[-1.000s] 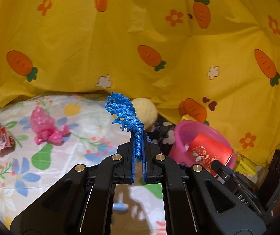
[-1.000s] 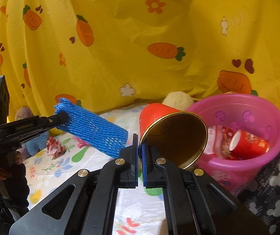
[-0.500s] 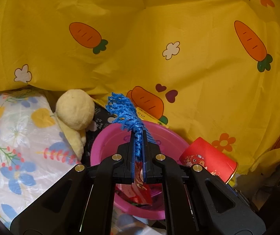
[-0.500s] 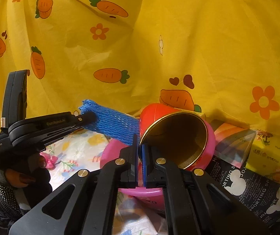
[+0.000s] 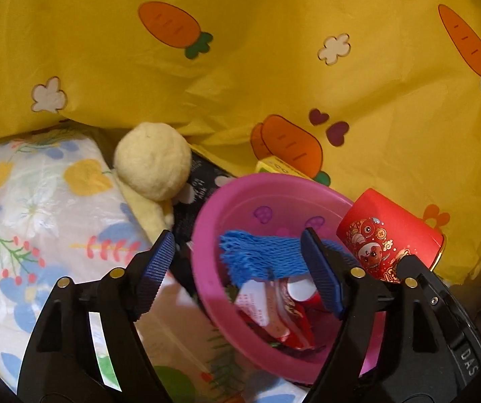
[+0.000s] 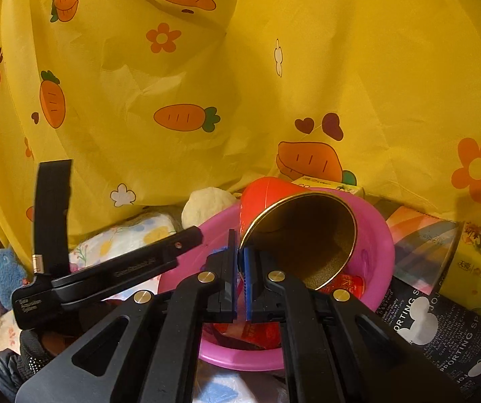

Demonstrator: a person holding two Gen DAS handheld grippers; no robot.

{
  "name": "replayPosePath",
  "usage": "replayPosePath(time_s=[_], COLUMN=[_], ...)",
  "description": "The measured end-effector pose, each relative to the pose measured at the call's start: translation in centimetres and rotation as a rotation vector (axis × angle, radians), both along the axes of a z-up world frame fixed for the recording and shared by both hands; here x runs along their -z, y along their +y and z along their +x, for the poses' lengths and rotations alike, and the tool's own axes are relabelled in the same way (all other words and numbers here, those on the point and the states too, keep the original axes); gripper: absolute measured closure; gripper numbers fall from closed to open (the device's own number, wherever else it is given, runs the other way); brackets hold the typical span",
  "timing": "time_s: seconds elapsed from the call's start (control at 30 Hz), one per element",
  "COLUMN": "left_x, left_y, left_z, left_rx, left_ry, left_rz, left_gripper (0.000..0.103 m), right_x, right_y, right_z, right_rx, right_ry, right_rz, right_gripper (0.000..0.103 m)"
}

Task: Collect trash
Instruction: 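Open both tools to drop the net and cup into the bucket, then move both tools back toward the red-white snack wrapper and pink bag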

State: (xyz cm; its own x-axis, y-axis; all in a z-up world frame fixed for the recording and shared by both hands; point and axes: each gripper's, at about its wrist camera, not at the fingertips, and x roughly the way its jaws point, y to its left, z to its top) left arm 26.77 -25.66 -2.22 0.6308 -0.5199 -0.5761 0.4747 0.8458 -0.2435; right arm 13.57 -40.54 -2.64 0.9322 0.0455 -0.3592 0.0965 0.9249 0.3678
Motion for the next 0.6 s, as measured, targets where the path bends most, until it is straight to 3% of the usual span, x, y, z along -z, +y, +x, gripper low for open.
replayPosePath(time_s=[0.07,0.23,0.27,0.3,0.37,0.53,0.6], left_x=[-0.5,-1.2,-1.2,-1.2,-1.2,-1.1,-1.0], left_y=[1.8,5.3,5.8,6.3,7.1,8.6,9.2], left_z=[-0.4,-1.5,-1.8,-2.1,-2.6,-3.8,-4.4], left_rx=[-0.041,-0.115,-0.126,-0.137,-0.150,-0.191,-0.207], left_ry=[-0.028,-0.060,-0.066,-0.069,-0.075,-0.104,-0.114], left_rz=[-0.012,-0.034,-0.033,-0.031,-0.022,0.025,0.048], left_gripper=[0.015,0.009,0.008,0.008,0.007,0.007,0.006], right_x=[0.1,0.5,0.7,0.9,1.4,1.6,1.5], right_y=[0.3,-0.1,-0.2,-0.4,-0.6,-0.4,-0.2], right_z=[0.5,2.3,2.8,2.9,2.3,0.5,-0.1], right_rx=[-0.011,-0.039,-0.035,-0.029,-0.012,0.026,0.052], right_ry=[0.002,0.031,0.062,0.076,0.073,0.088,0.089], right_rz=[-0.001,0.030,0.039,0.054,0.073,0.054,0.026], right_gripper=[0.099,0.097,0.084,0.060,0.044,0.042,0.034])
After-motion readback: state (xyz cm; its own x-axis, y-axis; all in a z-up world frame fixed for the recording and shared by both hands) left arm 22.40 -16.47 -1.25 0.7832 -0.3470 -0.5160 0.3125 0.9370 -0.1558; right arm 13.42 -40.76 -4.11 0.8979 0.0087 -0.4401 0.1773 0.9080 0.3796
